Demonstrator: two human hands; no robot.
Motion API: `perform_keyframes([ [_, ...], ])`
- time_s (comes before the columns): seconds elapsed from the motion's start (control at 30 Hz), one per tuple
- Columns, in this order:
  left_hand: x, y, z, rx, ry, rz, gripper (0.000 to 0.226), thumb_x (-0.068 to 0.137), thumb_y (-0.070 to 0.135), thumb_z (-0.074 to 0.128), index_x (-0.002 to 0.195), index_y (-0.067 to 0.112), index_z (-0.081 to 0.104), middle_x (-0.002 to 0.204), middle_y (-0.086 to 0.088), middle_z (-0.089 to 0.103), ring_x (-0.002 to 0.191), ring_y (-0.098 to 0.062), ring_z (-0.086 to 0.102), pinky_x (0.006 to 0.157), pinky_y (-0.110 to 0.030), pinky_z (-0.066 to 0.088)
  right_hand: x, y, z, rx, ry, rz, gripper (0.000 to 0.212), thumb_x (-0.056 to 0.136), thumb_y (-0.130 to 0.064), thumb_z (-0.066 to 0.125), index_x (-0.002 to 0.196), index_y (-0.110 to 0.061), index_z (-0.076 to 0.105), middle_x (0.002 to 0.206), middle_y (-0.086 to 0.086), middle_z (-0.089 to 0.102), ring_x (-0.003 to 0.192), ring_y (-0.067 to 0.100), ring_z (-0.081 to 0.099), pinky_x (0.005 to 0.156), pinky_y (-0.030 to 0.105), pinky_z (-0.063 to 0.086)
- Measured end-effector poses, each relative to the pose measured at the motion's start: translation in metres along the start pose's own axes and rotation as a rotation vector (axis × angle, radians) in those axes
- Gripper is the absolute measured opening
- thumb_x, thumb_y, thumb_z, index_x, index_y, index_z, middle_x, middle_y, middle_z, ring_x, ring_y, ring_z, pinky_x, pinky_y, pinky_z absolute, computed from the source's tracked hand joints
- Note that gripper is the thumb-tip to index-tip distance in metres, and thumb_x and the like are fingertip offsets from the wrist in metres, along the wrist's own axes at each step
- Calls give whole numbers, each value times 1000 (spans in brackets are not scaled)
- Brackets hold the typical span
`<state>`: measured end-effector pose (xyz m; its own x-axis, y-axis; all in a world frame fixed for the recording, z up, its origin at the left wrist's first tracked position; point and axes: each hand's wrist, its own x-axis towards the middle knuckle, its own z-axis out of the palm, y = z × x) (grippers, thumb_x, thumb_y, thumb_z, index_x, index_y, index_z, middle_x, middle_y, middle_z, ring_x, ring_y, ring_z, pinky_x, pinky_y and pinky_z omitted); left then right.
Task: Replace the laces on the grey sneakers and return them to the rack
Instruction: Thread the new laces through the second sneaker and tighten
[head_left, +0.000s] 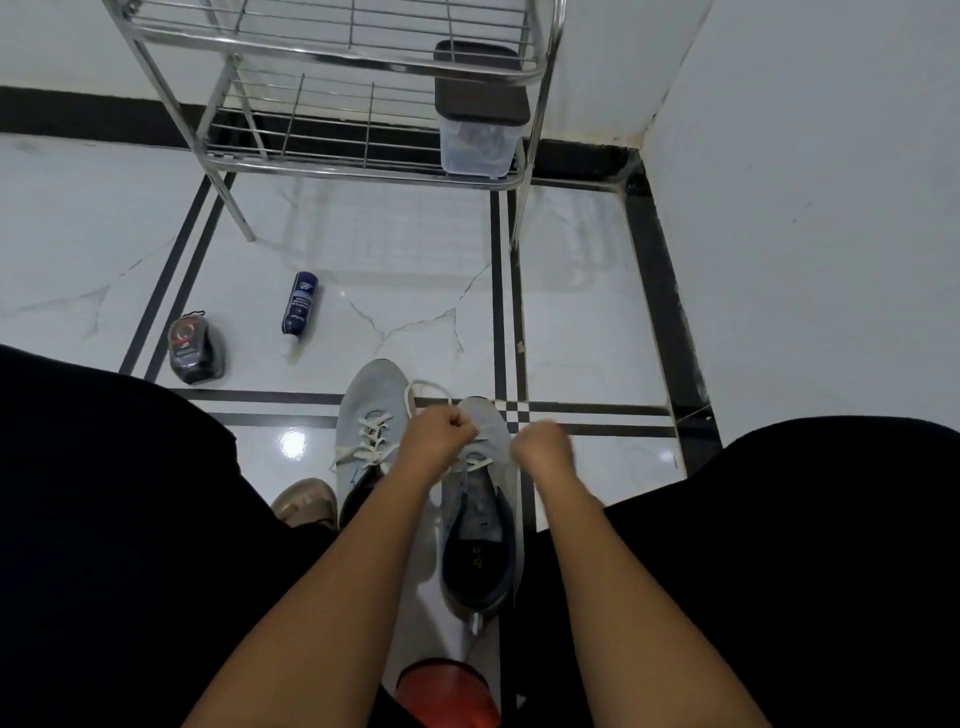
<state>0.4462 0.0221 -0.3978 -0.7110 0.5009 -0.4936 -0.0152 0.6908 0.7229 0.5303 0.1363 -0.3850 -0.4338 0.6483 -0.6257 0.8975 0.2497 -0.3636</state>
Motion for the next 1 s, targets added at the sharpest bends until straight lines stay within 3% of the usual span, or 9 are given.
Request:
perform_keyframes([
  [0.07, 3, -17, 16, 150, -38, -67, 17, 86, 26, 60, 69, 22, 59, 81, -1, 67, 81, -19, 63, 77, -33, 51, 0, 16, 29, -107, -166, -26, 21, 86, -20, 61, 104, -9, 65, 107, 11, 65, 101, 28, 62, 72, 27, 47],
  [0.13, 3, -27, 29, 300, -38, -85, 16, 84, 31, 56, 71, 23, 60, 87, 0, 69, 88, -22, 64, 84, -37, 51, 2, 29, 45, -41, -170, -31, 12, 87, -18, 60, 95, -14, 68, 106, 11, 67, 102, 29, 62, 78, 28, 49],
  [0.23, 4, -36, 41, 428, -5, -49, 17, 84, 30, 55, 84, 24, 71, 95, 1, 70, 96, -23, 63, 89, -35, 47, 13, 37, 47, 97, -163, 43, 21, 88, -12, 59, 104, -13, 72, 111, 10, 68, 106, 28, 61, 83, 27, 48],
  [0.37, 9, -40, 49, 420, -40, -90, 17, 84, 30, 56, 87, 28, 73, 101, 2, 67, 107, -24, 58, 103, -44, 39, 25, 44, 51, 227, -170, 135, 20, 86, -8, 63, 103, -11, 73, 110, 11, 69, 107, 27, 61, 91, 33, 49],
  [0.47, 11, -41, 51, 419, -28, -106, 18, 85, 30, 55, 88, 29, 72, 103, 2, 66, 109, -24, 55, 102, -42, 37, 32, 48, 57, 271, -164, 156, 18, 84, -9, 65, 99, -13, 74, 107, 9, 70, 104, 26, 62, 88, 31, 49],
  [0.8, 15, -45, 49, 302, -93, -123, 14, 83, 32, 60, 70, 31, 62, 96, 6, 66, 108, -20, 56, 107, -47, 28, 45, 58, 67, 385, -181, 214, 32, 82, -11, 70, 115, -11, 70, 116, 8, 69, 111, 23, 61, 99, 33, 48],
  [1.0, 17, -47, 47, 290, -131, -112, 12, 84, 34, 61, 72, 33, 64, 93, 9, 65, 107, -18, 57, 106, -44, 29, 45, 60, 67, 415, -170, 220, 32, 83, -11, 69, 115, -12, 70, 115, 6, 69, 109, 21, 62, 95, 29, 49],
])
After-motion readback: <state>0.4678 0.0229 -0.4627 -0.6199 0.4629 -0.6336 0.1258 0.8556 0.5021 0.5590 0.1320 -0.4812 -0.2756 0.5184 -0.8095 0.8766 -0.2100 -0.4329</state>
